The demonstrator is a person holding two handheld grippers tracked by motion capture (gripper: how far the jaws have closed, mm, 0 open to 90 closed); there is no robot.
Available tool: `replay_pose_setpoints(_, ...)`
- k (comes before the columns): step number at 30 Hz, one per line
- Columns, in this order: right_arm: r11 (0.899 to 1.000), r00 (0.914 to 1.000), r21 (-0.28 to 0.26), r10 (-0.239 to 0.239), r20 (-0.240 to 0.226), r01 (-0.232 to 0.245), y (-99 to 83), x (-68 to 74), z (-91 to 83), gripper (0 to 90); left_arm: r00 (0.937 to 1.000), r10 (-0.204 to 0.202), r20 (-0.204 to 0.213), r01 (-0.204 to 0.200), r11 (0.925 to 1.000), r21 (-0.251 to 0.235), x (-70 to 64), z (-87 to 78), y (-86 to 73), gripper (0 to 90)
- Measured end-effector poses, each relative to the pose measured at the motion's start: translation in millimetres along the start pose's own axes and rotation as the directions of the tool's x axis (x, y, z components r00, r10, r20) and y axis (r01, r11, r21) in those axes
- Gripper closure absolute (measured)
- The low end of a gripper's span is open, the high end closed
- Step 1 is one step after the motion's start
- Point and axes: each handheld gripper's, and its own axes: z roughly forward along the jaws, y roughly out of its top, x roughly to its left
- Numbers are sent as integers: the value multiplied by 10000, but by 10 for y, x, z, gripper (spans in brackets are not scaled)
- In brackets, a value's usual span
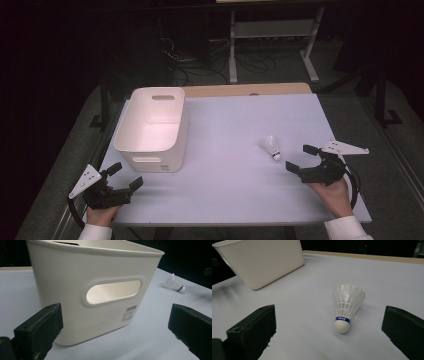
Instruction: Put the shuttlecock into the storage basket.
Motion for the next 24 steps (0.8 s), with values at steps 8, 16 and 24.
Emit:
replay_pose_setpoints(8,9999,9999,44,131,-54,-130,13,-6,4,0,10000,-29,-7,29,10000,5,-1,-5,-1,0)
replay_pose_setpoints(16,9991,9999,400,153,68,-155,29,6,21,0,10000,-49,12,49,10000,48,10,-3,-7,0)
replay_pose_setpoints(24,9973,9995,704,204,257,-221,63,-26,3,0,9999,112,58,-113,9999,108,3,-1,-5,0)
